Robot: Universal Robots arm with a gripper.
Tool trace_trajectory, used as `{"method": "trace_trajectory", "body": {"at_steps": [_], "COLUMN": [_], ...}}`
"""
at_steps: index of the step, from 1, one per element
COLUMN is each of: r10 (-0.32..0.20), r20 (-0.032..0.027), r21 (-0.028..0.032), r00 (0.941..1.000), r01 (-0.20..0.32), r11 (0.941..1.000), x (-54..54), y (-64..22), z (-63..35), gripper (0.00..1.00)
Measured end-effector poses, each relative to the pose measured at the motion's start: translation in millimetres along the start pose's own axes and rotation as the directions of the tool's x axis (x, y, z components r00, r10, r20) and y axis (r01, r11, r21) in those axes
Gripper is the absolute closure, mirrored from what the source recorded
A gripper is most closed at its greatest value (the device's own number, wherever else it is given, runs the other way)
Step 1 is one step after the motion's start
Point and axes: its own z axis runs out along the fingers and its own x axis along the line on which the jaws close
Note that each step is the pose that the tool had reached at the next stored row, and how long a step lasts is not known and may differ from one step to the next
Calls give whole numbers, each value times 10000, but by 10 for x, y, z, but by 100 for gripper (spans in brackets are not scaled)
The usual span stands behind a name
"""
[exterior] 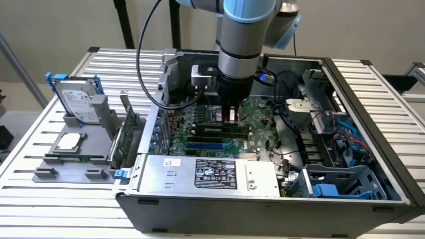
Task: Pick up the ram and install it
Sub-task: 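Insert the ram into the slot, then press down the ram until it locks into place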
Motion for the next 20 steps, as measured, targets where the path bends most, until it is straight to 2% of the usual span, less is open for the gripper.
{"method": "trace_trajectory", "body": {"at_steps": [7,20], "r10": [170,171], "r20": [4,4], "r21": [-3,-2], "r00": [9999,9999], "r01": [-170,-171], "r11": [9999,9999], "x": [0,-19], "y": [0,14], "z": [2,21], "gripper": [100,100]}}
